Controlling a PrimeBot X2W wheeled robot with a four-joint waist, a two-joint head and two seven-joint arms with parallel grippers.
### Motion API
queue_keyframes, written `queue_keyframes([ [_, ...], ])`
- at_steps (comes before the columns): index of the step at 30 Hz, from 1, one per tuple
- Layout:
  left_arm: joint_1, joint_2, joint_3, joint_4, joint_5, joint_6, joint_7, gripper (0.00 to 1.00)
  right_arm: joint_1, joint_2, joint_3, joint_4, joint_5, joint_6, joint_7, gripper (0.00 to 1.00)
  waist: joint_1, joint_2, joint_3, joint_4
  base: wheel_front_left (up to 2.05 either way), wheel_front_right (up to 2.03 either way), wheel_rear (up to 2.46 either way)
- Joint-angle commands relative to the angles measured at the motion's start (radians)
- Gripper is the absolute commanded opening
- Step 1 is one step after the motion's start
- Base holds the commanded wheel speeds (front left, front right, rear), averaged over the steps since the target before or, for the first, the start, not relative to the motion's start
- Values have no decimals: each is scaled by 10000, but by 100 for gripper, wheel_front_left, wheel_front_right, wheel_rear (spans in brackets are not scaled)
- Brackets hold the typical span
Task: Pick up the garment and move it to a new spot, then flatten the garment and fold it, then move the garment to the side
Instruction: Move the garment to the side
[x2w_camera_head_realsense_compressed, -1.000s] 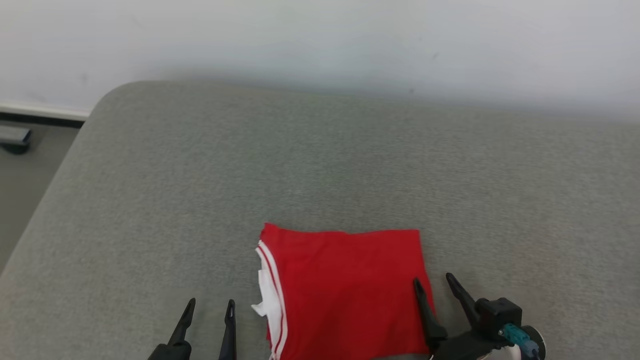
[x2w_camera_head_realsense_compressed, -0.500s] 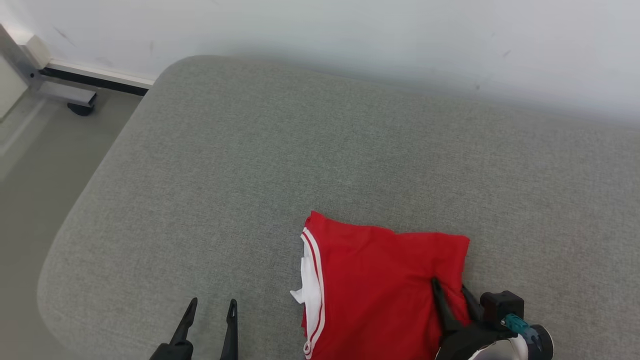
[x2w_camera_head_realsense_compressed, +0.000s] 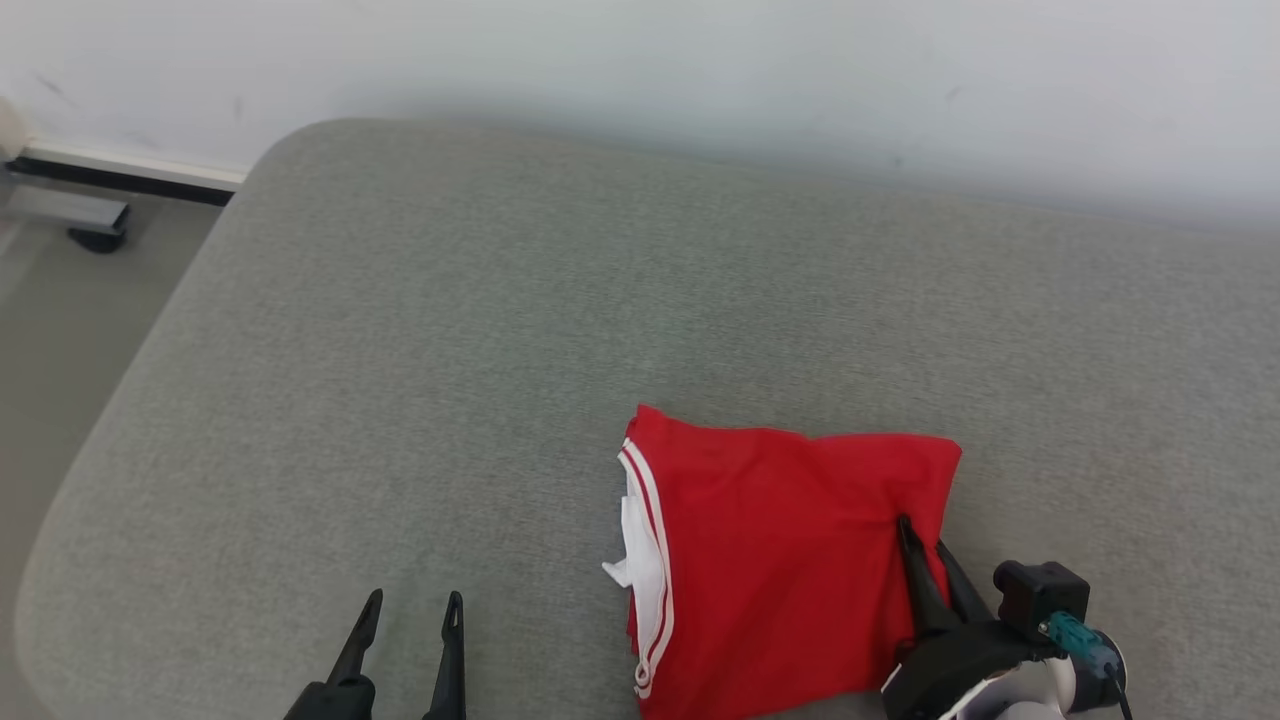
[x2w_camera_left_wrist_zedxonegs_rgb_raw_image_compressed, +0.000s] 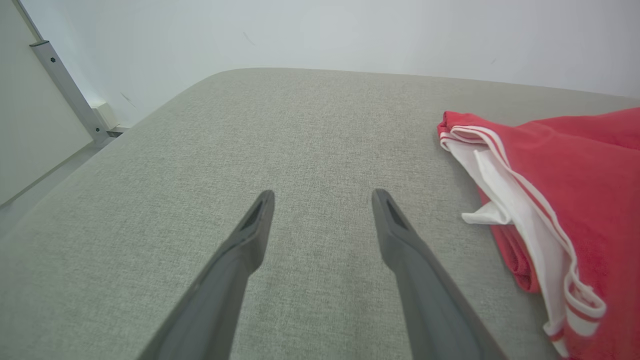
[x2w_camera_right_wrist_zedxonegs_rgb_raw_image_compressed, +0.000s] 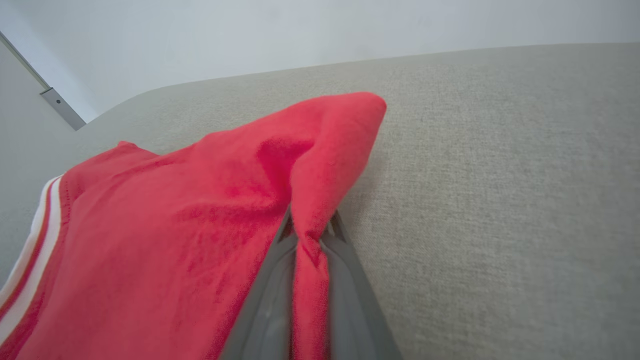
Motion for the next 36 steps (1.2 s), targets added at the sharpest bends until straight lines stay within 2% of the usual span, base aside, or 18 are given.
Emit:
queue_keyframes([
  [1, -100, -4, 54, -19, 63, -21, -29, 100, 186, 3, -73, -119, 7, -28, -7, 0, -1, -1, -1, -407, 0, 0, 0],
  [8, -255, -4, 150, -27, 142, -109, -31, 100, 79, -2, -108, -342, 158, -28, -7, 0, -1, -1, 83, -1914, 0, 0, 0],
  [17, -443, -1, 299, 46, 358, -231, -31, 100, 7, 3, -6, -359, 340, -28, -7, 0, -1, -1, 44, -4294, 0, 0, 0],
  [18, -443, -1, 299, 46, 358, -231, -31, 100, 7, 3, -6, -359, 340, -28, -7, 0, -1, -1, 44, -4294, 0, 0, 0],
  [28, -483, 2, 453, 107, 430, -343, -29, 100, 94, 4, 269, -270, 615, -28, -10, 0, -1, -1, 8, -6635, 0, 0, 0],
  [36, -667, 7, 548, 179, 556, -463, -31, 100, 106, 9, 467, -235, 917, -28, -8, 0, -1, -1, 221, -8062, 0, 0, 0],
])
